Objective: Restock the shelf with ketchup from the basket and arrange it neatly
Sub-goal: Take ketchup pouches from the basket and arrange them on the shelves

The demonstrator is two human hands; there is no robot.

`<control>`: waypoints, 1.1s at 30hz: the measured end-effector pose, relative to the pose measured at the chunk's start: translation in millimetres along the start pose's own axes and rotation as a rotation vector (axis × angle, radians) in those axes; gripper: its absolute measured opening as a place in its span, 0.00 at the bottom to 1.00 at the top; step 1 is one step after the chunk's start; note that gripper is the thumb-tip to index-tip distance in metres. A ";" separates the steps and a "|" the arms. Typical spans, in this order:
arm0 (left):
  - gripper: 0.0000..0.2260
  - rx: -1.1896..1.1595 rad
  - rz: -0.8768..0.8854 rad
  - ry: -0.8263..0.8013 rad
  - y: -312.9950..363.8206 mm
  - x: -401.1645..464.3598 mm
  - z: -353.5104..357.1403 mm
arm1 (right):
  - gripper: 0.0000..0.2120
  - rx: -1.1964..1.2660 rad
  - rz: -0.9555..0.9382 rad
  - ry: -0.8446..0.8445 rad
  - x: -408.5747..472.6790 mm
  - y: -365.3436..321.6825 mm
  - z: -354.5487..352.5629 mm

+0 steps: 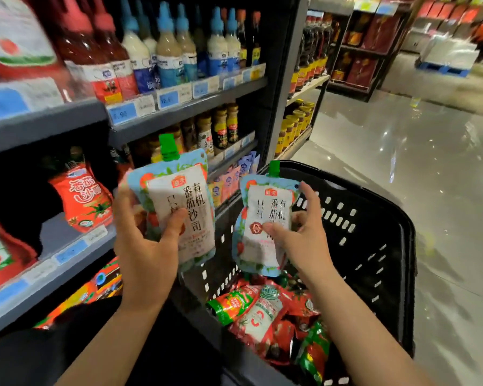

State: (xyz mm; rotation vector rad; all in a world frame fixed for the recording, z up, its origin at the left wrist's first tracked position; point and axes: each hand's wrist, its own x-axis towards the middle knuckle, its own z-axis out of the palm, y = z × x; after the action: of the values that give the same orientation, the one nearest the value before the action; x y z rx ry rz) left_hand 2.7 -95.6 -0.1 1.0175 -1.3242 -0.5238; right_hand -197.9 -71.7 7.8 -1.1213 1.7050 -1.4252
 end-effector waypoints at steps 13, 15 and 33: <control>0.33 0.294 0.197 0.740 61.1 19.3 -261.3 | 0.40 0.474 -0.285 -0.777 -71.9 -185.5 243.4; 0.32 0.334 0.204 0.813 69.7 11.2 -290.5 | 0.38 0.504 -0.308 -0.845 -94.8 -206.5 276.3; 0.31 0.452 0.237 1.036 73.3 -5.9 -380.2 | 0.19 0.172 -0.467 -0.911 -165.8 -294.8 444.0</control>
State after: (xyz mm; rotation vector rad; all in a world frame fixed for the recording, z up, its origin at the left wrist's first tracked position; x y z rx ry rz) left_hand 346.0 61.7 86.0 1.2192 -0.5937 0.4847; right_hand 324.4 -127.4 196.6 -1.7733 0.6948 -1.0024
